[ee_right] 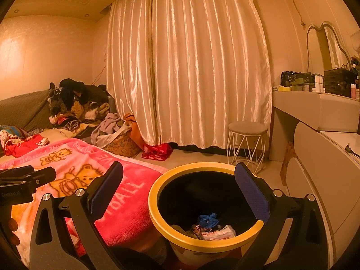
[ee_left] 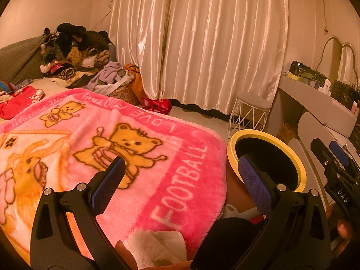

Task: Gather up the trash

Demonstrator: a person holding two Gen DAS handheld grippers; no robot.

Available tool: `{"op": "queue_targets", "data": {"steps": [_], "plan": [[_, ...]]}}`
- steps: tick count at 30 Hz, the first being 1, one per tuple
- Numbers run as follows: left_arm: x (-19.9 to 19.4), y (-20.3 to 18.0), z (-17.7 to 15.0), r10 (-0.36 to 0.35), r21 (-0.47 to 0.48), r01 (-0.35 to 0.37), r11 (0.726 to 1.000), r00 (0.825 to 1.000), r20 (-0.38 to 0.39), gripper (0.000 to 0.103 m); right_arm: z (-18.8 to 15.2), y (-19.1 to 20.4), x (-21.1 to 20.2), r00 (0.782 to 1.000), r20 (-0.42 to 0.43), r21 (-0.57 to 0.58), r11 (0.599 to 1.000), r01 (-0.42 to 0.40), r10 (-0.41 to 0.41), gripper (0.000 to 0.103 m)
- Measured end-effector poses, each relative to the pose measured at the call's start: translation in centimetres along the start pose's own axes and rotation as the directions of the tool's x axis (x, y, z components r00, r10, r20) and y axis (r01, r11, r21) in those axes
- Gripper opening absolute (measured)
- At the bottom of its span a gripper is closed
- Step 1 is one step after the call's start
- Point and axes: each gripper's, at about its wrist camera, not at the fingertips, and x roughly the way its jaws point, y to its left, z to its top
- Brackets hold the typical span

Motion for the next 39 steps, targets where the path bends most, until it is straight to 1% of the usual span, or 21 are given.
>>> {"op": "queue_targets", "data": {"steps": [20,21,24,26,27,29,30,31,32,33,34,35,36,37,38,39], "plan": [[0.0,0.0,0.1,-0.003,-0.007,0.003,1.0,1.0,-0.008,0.092,0.0,-0.1,0.2,1.0,-0.001,0.001,1.0,-0.004,0.004,0.097],[0.0,0.0,0.1,0.001,-0.008,-0.001,1.0,1.0,-0.007,0.092,0.0,0.0,0.1,1.0,-0.001,0.002,1.0,-0.002,0.002,0.097],[-0.1,0.1,0.3,0.044,-0.021,-0.045,0.999,0.999,-0.015,0.092,0.5,0.3,0.3,1.0,-0.004,0.002,1.0,-0.01,0.01,0.097],[-0.4,1.0,0.6,0.055,-0.052,-0.056,0.997,0.998,-0.012,0.092,0.9,1.2,0.5,0.999,-0.01,0.012,0.999,-0.033,0.033,0.097],[-0.5,1.5,0.6,0.068,-0.063,-0.069,0.996,0.998,-0.009,0.092,1.5,1.8,0.9,0.998,-0.016,0.016,0.998,-0.06,0.06,0.097],[-1.1,3.2,0.9,0.113,-0.103,-0.112,0.988,0.994,0.001,0.092,2.5,3.7,1.5,0.992,-0.023,0.008,0.992,-0.123,0.123,0.097],[-1.4,4.3,0.9,0.133,-0.128,-0.131,0.983,0.991,0.004,0.092,3.4,5.6,2.1,0.983,-0.022,-0.015,0.983,-0.182,0.181,0.097],[-1.8,5.6,1.0,0.152,-0.157,-0.149,0.976,0.988,0.005,0.092,3.9,6.9,2.5,0.976,-0.026,-0.028,0.976,-0.216,0.216,0.097],[-2.4,7.9,1.2,0.187,-0.199,-0.183,0.963,0.982,0.001,0.092,4.6,9.4,3.1,0.958,-0.04,-0.05,0.957,-0.287,0.285,0.097],[-2.8,9.6,1.1,0.22,-0.225,-0.215,0.95,0.975,-0.004,0.092,5.0,11.2,3.4,0.942,-0.052,-0.067,0.94,-0.336,0.333,0.097],[-3.6,12.1,0.9,0.282,-0.264,-0.275,0.925,0.959,-0.011,0.092,5.5,14.6,4.1,0.909,-0.09,-0.101,0.904,-0.415,0.407,0.097],[-4.0,14.0,0.7,0.328,-0.284,-0.321,0.904,0.944,-0.021,0.092,5.6,17.6,4.7,0.875,-0.137,-0.122,0.869,-0.479,0.464,0.097],[-4.7,16.9,0.2,0.401,-0.307,-0.395,0.866,0.915,-0.047,0.092,5.5,20.8,5.3,0.829,-0.19,-0.132,0.823,-0.553,0.526,0.097],[-5.4,20.0,-0.4,0.473,-0.323,-0.475,0.818,0.876,-0.09,0.092,5.3,22.9,5.7,0.796,-0.229,-0.137,0.791,-0.596,0.56,0.097],[-5.9,22.1,-0.9,0.523,-0.332,-0.532,0.779,0.843,-0.124,0.092,4.6,26.4,6.3,0.746,-0.302,-0.145,0.745,-0.651,0.593,0.097],[-6.9,25.3,-2.0,0.592,-0.35,-0.609,0.712,0.788,-0.168,0.092,3.0,31.0,7.1,0.673,-0.409,-0.141,0.686,-0.713,0.616,0.097]]}}
